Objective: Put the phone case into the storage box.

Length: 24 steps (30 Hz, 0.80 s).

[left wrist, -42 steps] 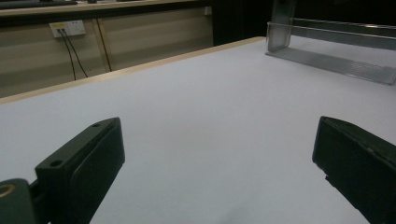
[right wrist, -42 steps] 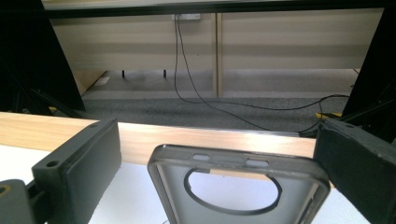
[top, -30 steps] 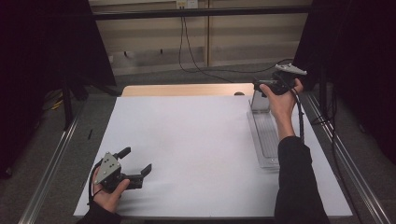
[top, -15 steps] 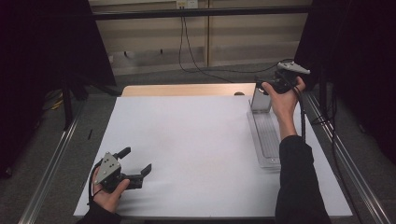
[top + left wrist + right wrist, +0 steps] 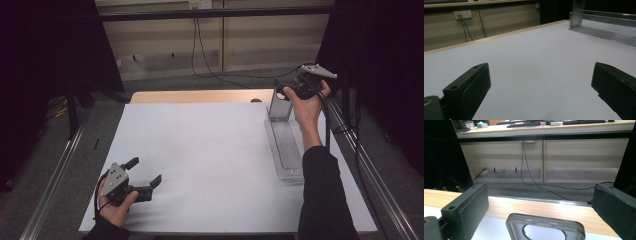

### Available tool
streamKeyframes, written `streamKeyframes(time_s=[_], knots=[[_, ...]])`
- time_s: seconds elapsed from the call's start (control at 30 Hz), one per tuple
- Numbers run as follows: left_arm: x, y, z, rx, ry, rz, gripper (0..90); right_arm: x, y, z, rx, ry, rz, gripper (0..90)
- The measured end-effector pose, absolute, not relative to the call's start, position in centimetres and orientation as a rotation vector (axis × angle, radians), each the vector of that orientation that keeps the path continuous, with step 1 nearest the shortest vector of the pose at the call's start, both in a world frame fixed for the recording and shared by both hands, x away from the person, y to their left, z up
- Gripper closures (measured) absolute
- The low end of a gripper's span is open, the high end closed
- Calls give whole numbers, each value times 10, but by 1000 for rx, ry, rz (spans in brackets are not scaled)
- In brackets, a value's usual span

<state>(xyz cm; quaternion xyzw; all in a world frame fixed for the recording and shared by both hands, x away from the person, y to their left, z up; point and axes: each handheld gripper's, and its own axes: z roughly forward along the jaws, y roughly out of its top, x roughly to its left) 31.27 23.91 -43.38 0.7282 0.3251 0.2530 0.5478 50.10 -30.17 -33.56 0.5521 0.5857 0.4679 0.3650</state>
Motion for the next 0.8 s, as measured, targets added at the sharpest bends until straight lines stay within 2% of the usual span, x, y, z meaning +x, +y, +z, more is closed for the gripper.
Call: streamKeyframes(time_s=[0.3, 0.8], knots=[[312, 239, -433, 1725, 773, 604, 22, 490, -306, -326, 1397, 1505, 1209, 2], [312, 244, -431, 1692, 787, 642, 26, 464, -319, -331, 1388, 1488, 1247, 0]])
